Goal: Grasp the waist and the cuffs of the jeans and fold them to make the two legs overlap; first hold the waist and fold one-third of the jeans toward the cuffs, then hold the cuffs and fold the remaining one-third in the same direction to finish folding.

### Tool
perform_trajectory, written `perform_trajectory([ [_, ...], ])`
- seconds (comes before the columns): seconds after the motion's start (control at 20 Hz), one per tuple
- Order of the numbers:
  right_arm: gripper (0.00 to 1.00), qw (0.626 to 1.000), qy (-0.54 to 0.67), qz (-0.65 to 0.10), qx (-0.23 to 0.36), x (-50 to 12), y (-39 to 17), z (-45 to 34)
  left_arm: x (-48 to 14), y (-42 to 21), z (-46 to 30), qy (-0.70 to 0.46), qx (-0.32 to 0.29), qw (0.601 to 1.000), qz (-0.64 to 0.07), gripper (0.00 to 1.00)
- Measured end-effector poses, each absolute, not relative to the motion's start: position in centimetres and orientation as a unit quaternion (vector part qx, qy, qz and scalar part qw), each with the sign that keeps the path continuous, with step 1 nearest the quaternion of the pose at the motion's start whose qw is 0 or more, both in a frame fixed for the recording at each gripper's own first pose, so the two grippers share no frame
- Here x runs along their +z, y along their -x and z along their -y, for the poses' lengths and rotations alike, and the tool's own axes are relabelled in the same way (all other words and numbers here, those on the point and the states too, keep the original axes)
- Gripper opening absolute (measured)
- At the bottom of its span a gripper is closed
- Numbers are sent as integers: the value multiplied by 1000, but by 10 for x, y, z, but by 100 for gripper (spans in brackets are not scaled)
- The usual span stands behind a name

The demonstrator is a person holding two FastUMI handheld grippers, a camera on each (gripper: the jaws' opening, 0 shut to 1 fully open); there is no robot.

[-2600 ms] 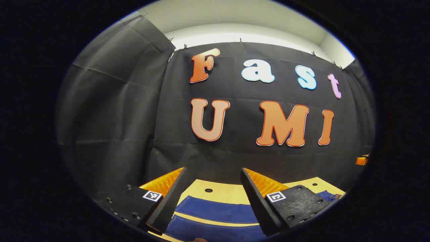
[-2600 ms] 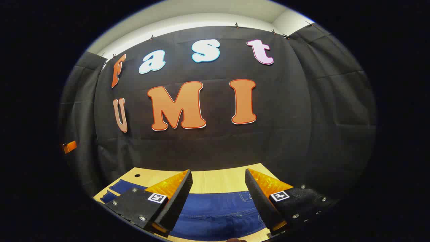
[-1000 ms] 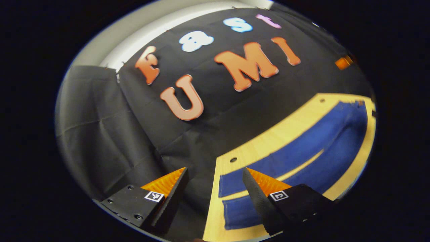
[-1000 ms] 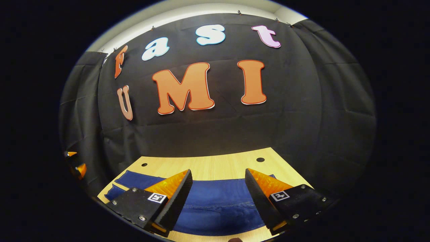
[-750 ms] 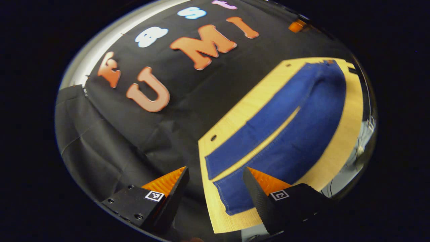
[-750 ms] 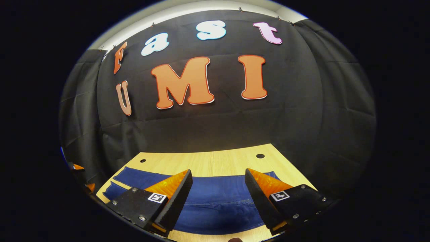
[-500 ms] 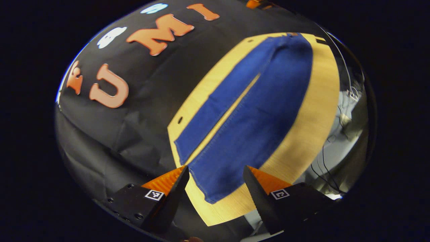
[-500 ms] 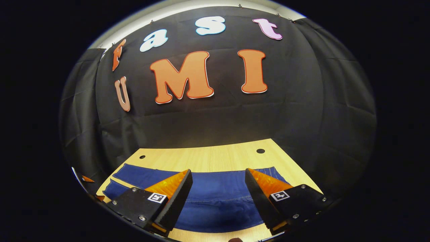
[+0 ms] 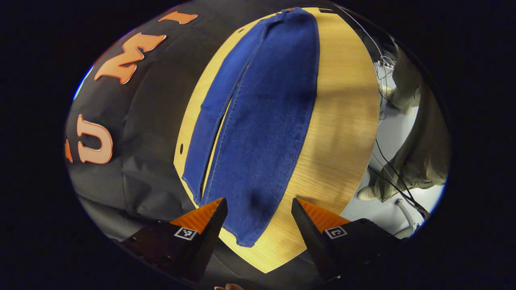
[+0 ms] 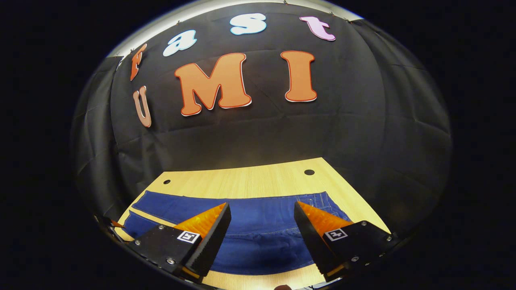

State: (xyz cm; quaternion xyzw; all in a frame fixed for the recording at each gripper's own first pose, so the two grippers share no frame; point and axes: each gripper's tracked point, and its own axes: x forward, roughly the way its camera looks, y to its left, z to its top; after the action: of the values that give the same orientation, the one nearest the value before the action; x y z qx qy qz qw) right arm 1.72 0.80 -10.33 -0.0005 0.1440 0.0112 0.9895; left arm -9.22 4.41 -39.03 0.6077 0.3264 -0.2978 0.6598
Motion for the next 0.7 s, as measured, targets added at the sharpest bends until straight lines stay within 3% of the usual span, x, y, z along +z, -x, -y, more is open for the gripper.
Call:
perform_trajectory([
  [0.25,96,989,-7,-147,-1,-103,-11,3,-400,82,-37,-619,-313,640,-332,98],
  [0.4,100,990,-10,-138,-11,-98,-9,10,-401,71,-35,-611,-308,646,-338,98],
  [0.45,97,990,-11,-137,-15,-97,-7,13,-403,67,-34,-611,-304,647,-340,98],
  [0.7,97,989,-19,-140,-32,-99,2,29,-412,30,-23,-639,-294,641,-307,89],
])
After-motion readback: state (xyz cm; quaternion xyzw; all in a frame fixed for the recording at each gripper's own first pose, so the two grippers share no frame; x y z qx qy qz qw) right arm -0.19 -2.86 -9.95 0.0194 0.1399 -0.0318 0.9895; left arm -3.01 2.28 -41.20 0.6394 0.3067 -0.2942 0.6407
